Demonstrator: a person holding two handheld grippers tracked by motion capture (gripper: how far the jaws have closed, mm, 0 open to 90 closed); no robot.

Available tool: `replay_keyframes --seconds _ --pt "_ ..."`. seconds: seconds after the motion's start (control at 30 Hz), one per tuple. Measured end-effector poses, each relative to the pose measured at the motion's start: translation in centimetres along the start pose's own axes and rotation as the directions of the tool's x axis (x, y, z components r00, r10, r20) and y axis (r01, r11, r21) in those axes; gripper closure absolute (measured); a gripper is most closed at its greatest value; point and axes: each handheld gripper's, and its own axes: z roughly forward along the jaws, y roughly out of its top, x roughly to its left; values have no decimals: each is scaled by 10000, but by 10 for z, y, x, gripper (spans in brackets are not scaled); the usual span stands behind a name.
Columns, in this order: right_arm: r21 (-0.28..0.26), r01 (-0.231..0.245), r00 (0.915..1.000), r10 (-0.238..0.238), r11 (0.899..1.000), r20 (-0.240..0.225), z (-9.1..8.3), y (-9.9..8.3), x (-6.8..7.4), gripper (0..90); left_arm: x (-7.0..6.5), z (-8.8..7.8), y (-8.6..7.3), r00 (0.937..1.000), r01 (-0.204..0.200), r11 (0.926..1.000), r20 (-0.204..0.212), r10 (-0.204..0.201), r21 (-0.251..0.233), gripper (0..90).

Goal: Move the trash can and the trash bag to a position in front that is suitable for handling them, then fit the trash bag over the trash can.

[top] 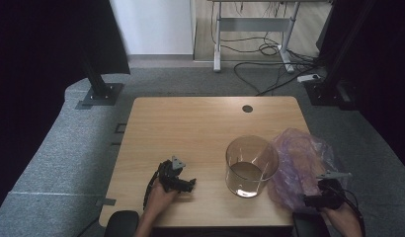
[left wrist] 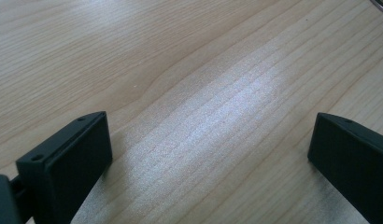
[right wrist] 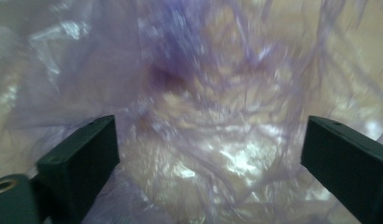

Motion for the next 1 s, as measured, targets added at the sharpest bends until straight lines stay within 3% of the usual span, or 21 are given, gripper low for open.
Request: replay_keyframes --seconds 0.03,0.07,0.1,0.2,0.33,0.4,0.43,0.47,0.63,0.73,0.87,0.9,0.93,0.97,1.0 --pt "-388 37 10000 -39 9992 -57 -10 6 2 20 0 0 0 10000 5 10000 0 -5 -3 0" --pt "-388 37 10000 -39 9992 -57 -10 6 2 20 0 0 0 10000 9 10000 -4 -9 -2 0" --pt "-617 95 9999 -103 9980 -117 -21 12 6 20 0 0 0 10000 8 10000 -4 -8 -2 0" --pt "-696 184 9996 -199 9974 -209 -30 18 10 21 0 0 0 10000 8 10000 -5 -8 -3 0" --pt "-814 666 9976 -680 9945 -151 -48 32 15 22 0 0 0 10000 6 10000 -6 -6 -6 0" --pt "-892 963 9953 -969 9913 -15 -54 41 12 28 0 0 0 10000 10 10000 -5 -10 -6 0" --pt "-1053 1102 9937 -1073 9883 326 -58 54 8 33 0 0 0 10000 9 10000 -7 -9 -7 0" --pt "-1053 1102 9937 -1073 9883 326 -58 54 8 33 0 0 0 10000 9 10000 -5 -9 -7 0" --pt "-1249 1314 9908 -1259 9834 503 -65 90 -3 51 0 0 0 10000 10 10000 -8 -10 -9 0" --pt "-1129 1405 9897 -1364 9836 431 -60 99 -6 61 0 0 0 10000 16 10000 -11 -16 -10 0" --pt "-169 1289 9896 -1275 9915 666 -28 107 -19 71 0 0 0 10000 12 10000 -10 -12 -7 0" --pt "246 1209 9913 -1220 9924 498 -8 106 -23 68 0 0 0 10000 10 10000 -11 -10 -7 0" --pt "348 1144 9931 -1152 9928 216 1 104 -23 56 0 0 0 10000 11 10000 -9 -11 -5 0" --pt "348 1144 9931 -1152 9928 216 1 104 -23 56 0 0 0 10000 13 10000 -10 -13 -7 0" --pt "384 1103 9938 -1098 9932 -154 8 102 -21 36 0 0 0 10000 9 10000 -11 -9 -7 0"
